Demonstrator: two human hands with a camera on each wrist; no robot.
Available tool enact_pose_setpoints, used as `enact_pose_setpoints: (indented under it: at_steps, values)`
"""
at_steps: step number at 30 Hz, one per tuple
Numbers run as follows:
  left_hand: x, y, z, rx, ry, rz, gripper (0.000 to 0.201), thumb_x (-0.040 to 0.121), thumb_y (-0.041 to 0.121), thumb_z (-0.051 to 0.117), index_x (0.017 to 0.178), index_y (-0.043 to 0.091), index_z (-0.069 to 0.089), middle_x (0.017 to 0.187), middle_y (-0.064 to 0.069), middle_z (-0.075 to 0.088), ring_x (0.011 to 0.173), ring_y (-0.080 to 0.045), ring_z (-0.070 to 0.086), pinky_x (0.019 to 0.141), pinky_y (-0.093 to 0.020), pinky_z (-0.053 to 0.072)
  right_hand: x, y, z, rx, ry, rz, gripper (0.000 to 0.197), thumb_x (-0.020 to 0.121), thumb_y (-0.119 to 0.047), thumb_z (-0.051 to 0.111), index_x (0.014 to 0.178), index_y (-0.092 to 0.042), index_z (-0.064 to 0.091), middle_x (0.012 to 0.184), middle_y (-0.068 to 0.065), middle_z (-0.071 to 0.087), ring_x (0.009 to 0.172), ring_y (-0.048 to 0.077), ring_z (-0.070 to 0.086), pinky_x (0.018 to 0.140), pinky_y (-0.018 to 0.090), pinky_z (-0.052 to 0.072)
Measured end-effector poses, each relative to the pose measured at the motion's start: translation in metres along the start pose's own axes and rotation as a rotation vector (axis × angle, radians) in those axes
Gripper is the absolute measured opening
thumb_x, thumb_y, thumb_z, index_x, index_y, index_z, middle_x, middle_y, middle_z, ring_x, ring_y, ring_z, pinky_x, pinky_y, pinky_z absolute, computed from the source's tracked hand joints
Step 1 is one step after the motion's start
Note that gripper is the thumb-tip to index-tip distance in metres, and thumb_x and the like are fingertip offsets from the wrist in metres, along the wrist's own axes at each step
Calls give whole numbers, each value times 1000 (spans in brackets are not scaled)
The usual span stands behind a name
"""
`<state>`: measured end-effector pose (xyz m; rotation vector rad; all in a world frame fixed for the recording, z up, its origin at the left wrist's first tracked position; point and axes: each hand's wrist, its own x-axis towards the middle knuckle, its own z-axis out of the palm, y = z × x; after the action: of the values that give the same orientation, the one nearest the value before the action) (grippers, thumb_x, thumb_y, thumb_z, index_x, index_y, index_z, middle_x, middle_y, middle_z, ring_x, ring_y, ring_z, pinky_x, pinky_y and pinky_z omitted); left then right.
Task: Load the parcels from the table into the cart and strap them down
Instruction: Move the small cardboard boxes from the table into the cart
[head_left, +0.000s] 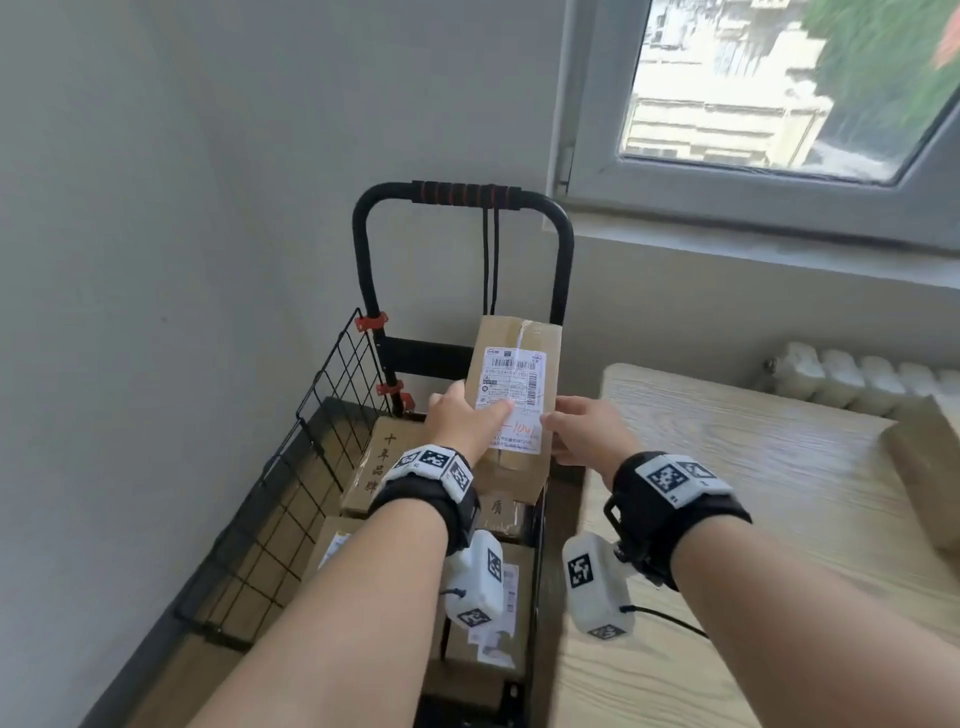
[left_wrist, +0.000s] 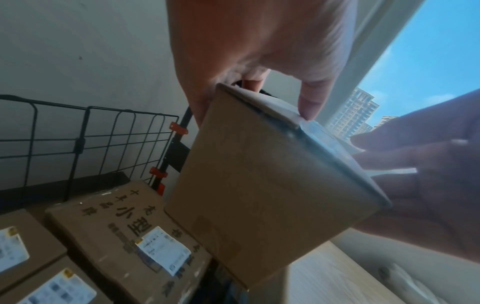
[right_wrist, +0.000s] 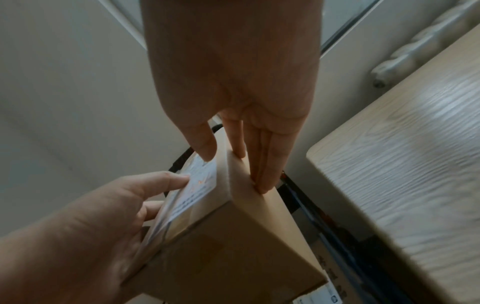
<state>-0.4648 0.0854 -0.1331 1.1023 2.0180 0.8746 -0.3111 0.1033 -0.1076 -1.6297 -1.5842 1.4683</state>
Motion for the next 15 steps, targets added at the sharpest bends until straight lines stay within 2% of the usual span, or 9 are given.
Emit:
enact_pose_setpoints:
  at_steps: [2, 4, 5, 7, 9, 12, 15]
  values:
    - [35, -17, -20, 26, -19, -30, 42, 85, 45, 62, 120, 22, 56, 119, -2, 54, 81, -9, 60, 50, -15, 40, 30, -14, 27, -1, -27, 17, 22, 95, -16, 52, 100, -35, 59, 91, -10, 70, 86, 12, 69, 82, 35, 59]
    - [71, -37, -39, 34, -24, -62, 41, 85, 44, 63, 119, 21, 57, 120, -3, 52, 84, -11, 61, 54, -16, 43, 59, -26, 58, -3, -54, 48, 24, 95, -14, 52, 100, -36, 59, 88, -12, 69, 81, 10, 68, 75, 30, 58]
    - [89, -49, -47, 45, -30, -78, 41, 85, 45, 63, 118, 22, 57, 120, -3, 52, 86, -12, 61, 57, -18, 45, 74, -30, 73, -16, -73, 67, 26, 94, -14, 52, 105, -35, 61, 89, -11, 70, 84, 12, 69, 76, 32, 59]
    - [120, -73, -61, 71, -44, -117, 41, 85, 44, 63, 119, 22, 57, 120, -3, 53, 84, -11, 61, 55, -16, 43, 104, -33, 105, -49, -113, 115, 37, 92, -14, 52, 124, -31, 60, 96, -7, 72, 98, 23, 69, 87, 42, 57]
    - [148, -100, -69, 76, -56, -159, 41, 86, 41, 64, 122, 21, 57, 120, -3, 54, 79, -8, 60, 52, -14, 40, 132, -30, 135, -61, -149, 170, 40, 93, -13, 51, 129, -30, 57, 96, -7, 71, 103, 25, 68, 92, 43, 54]
    - [182, -143, -73, 77, -69, -229, 41, 86, 38, 65, 123, 21, 57, 121, -3, 53, 78, -6, 57, 51, -14, 37, 171, -19, 175, -67, -196, 223, 39, 96, -12, 49, 132, -26, 56, 96, -9, 69, 90, 16, 66, 88, 37, 55]
    - [211, -186, -73, 77, -96, -319, 42, 82, 31, 67, 121, 20, 54, 121, -3, 52, 84, -10, 57, 57, -17, 43, 206, -3, 215, -64, -243, 284, 44, 96, -13, 50, 139, -20, 49, 108, -1, 70, 91, 18, 67, 83, 35, 55]
